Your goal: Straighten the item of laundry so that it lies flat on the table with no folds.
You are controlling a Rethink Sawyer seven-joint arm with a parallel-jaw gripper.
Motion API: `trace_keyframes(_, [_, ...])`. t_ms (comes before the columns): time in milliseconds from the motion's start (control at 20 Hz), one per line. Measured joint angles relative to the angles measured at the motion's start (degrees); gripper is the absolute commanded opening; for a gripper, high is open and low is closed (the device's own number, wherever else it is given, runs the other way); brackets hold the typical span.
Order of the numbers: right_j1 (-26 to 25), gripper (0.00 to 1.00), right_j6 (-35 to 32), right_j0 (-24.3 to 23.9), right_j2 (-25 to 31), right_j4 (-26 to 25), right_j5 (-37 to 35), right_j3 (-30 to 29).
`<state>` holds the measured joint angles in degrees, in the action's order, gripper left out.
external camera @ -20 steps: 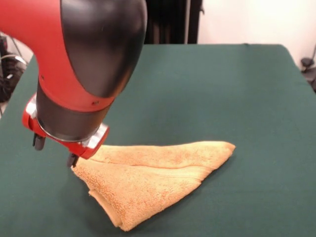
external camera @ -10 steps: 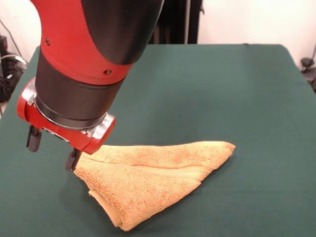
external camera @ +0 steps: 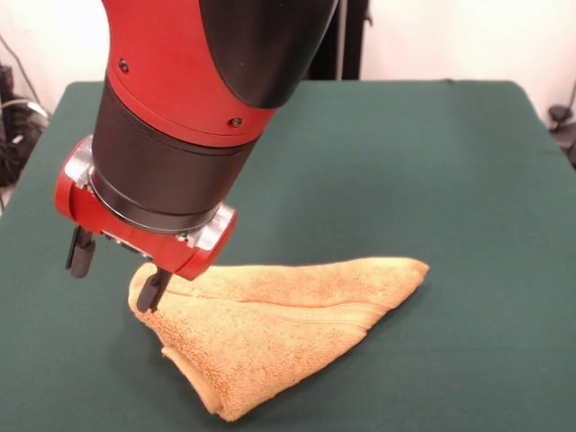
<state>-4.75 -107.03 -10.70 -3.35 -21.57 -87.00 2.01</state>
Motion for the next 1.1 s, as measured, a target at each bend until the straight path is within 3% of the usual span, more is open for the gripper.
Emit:
trace_keyframes(550, [-0.1,1.0,0.0,0.2,1.2,0.0,0.9,0.0])
trace_keyframes(1100, [-1.9,1.0,-7.9,1.7,3.2,-0.1,11.7,0.0])
